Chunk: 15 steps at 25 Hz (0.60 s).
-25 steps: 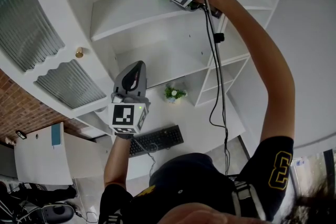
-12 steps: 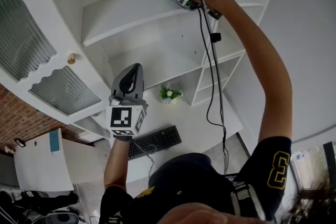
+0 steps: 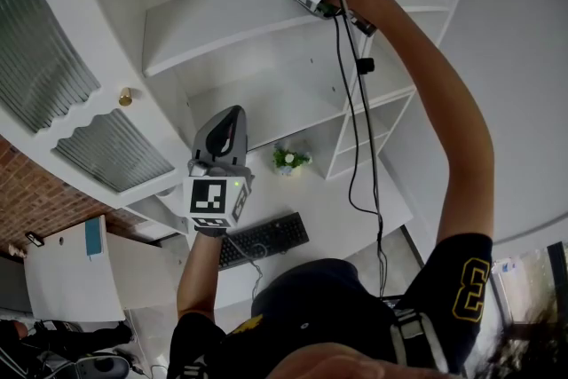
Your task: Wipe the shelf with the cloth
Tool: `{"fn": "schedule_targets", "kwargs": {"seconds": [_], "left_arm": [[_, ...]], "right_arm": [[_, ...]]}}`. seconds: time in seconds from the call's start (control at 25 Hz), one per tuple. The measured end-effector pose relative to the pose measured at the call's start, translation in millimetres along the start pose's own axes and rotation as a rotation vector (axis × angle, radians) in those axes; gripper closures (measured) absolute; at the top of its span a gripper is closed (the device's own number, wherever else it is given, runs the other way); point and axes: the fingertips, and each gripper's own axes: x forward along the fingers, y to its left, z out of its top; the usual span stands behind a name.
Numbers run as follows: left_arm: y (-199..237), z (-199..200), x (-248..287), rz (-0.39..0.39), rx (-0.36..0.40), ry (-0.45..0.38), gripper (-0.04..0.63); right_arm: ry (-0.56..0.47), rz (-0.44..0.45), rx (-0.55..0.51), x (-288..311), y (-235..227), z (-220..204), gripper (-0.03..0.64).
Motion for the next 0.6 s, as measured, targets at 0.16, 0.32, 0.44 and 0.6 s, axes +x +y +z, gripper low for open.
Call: {"fn": "schedule_targets", "kwargs": {"seconds": [0.16,0.32,0.44,0.6], "left_arm": [[-0.3,4.1,-7.9,0.008,0.009,-0.005,0.577],[12.0,8.5,-23.1,0.037,0.014,-0.01,0.577],[21.3,11.8,-36.9,0.068,0.015,-0.013,0.577],[29.5,14.9,-55.8,0.103,0.016,-0.011,0.577]], "right_arm": [[0.075,-0.088,-0.109,-8.7,-5.1,-4.8,0.575],[0.006,-0.066,-0.143,-26.6,22.7,26.9,0.575],[-0.167,0.083,-0.141,-46.5,76.5,80.0,0.575],[-0.328,0.206,-0.196,-79.4,140.8,140.6,0.575]]}}
